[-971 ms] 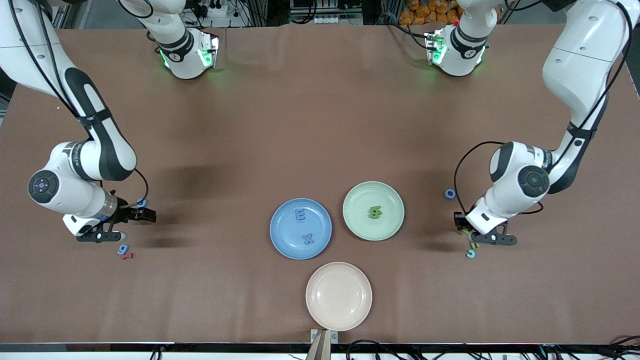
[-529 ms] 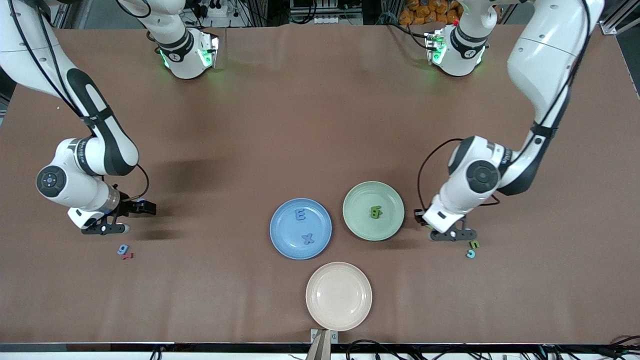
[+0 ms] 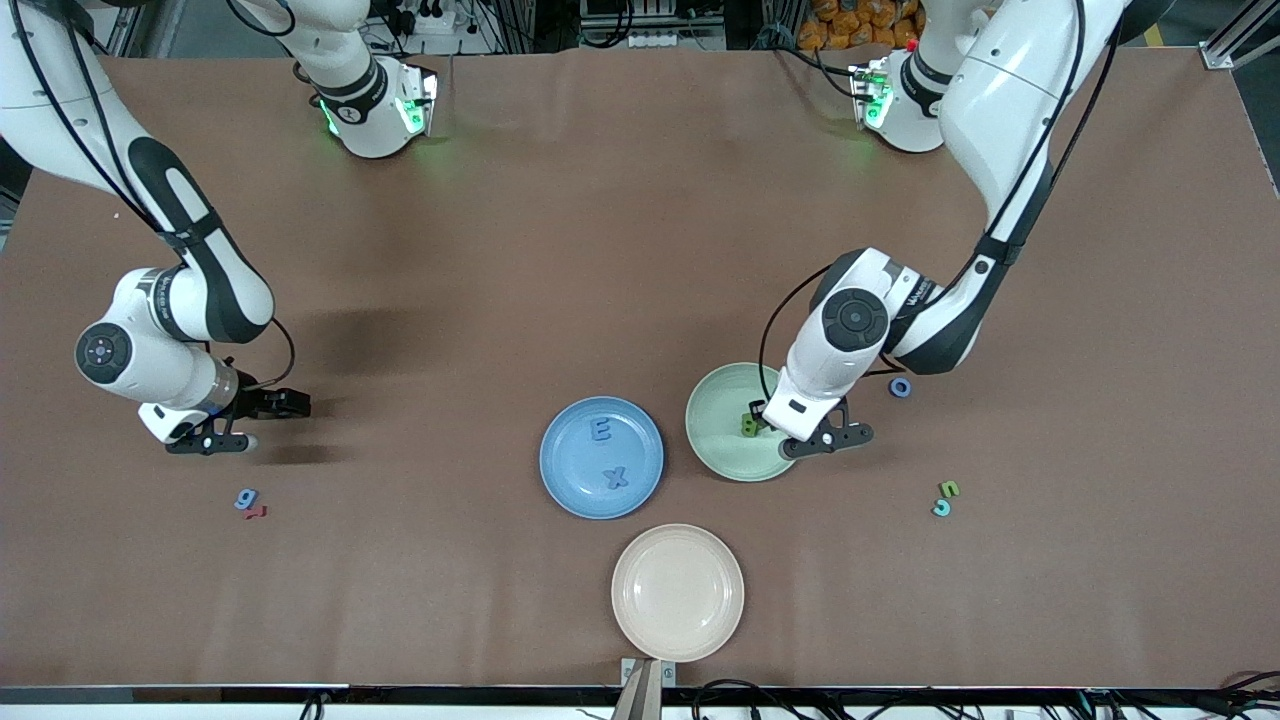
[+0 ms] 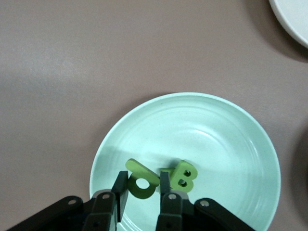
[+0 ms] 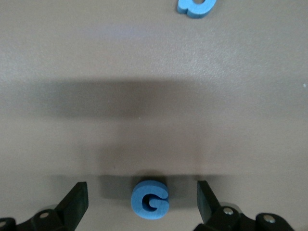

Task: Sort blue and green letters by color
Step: 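Grasp the blue G with the right gripper while the left gripper places the p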

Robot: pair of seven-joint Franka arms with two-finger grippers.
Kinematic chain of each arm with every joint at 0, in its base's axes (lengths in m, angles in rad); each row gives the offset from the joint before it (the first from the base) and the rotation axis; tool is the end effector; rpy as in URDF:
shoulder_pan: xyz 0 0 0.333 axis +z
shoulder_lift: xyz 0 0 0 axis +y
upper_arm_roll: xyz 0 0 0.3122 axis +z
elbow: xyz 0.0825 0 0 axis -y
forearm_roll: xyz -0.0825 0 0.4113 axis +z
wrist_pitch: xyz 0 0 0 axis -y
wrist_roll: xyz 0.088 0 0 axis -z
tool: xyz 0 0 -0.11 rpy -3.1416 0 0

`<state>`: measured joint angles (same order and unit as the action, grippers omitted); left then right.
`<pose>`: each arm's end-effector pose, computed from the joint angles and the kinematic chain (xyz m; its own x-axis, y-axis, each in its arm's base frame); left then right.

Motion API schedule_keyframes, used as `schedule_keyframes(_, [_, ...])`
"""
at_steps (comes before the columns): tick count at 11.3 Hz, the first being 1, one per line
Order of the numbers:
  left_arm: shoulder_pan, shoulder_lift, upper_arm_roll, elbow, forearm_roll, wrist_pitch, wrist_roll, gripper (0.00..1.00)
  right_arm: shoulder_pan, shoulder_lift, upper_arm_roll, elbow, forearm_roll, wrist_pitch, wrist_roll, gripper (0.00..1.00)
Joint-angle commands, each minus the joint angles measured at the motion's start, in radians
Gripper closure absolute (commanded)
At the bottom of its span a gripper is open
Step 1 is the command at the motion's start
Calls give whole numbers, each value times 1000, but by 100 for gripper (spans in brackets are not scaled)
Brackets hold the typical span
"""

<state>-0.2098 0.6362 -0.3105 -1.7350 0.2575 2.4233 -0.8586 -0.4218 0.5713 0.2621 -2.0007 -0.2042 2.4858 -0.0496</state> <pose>0.6120 -0.3286 0.2102 0.9743 0.2165 0.0620 0.2123 -0.9749 0.0673 0.6040 -0.0944 0.1435 0.9983 0.0212 -0.0549 0.0196 -0.9994 -0.0290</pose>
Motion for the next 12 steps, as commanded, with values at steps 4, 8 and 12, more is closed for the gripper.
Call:
schedule_keyframes(4, [12, -15, 8, 8, -15, -21, 25, 0, -20, -34, 19, -47, -20, 12, -6, 100])
schedule_keyframes(8, [137, -30, -34, 8, -9, -82, 221, 0, -23, -34, 19, -47, -20, 12, -7, 100])
schedule_keyframes(12, [266, -27, -65, 8, 20, -89, 427, 0, -3, -41, 49, -11, -11, -8, 10, 100])
